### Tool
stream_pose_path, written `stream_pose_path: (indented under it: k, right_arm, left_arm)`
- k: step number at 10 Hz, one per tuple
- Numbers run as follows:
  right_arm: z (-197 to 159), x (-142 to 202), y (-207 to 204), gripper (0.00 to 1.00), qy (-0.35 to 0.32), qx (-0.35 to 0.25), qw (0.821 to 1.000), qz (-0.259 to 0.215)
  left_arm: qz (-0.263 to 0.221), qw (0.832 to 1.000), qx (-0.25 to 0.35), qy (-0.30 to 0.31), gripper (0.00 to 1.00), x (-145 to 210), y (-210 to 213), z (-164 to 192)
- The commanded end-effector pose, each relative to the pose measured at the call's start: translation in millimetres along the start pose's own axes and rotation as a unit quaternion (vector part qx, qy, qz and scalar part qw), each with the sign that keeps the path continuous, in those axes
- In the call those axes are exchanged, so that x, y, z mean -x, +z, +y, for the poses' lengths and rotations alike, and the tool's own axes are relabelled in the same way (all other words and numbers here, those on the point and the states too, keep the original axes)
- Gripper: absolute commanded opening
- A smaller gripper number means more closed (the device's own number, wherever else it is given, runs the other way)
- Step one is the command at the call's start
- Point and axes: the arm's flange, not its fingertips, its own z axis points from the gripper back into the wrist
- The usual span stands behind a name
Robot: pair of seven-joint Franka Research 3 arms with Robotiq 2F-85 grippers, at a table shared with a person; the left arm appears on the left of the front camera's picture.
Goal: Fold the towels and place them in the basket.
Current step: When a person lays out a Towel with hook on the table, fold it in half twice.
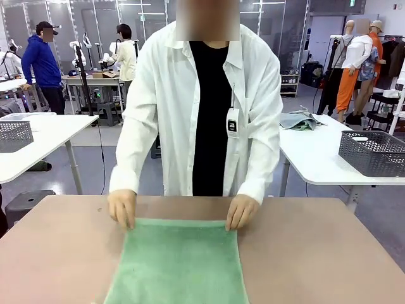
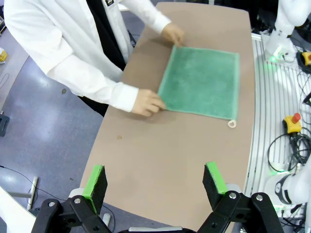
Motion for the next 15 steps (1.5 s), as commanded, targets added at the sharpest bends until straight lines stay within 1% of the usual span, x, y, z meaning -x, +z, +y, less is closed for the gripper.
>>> stream_pose_path:
  k: [1, 12, 13, 14, 15]
  right_arm:
    - [2, 0, -1, 1.0, 0.003, 0.001, 1.0, -0.004]
    - [0, 0, 0, 1.0, 0.0, 0.0, 1.0, 0.0]
    - [2, -8, -5, 1.0, 0.009, -0.006, 1.0, 0.012]
    - [5, -20, -13, 1.0, 0.019, -0.012, 1.0, 0.019]
    - [12, -39, -29, 1.0, 0.031, -0.021, 0.999, 0.036]
  left_arm:
    - [-0.004, 1.0, -0.001, 0.0, 1.0, 0, 1, 0]
    - [0.0, 1.0, 0.0, 0.0, 1.0, 0, 0, 0]
    - [0.015, 1.0, 0.004, -0.014, 1.0, -8, -6, -3]
    - [0.026, 0.999, 0.01, -0.029, 1.0, -26, -17, -6]
    - [0.049, 0.997, 0.021, -0.052, 1.0, -51, -36, -12]
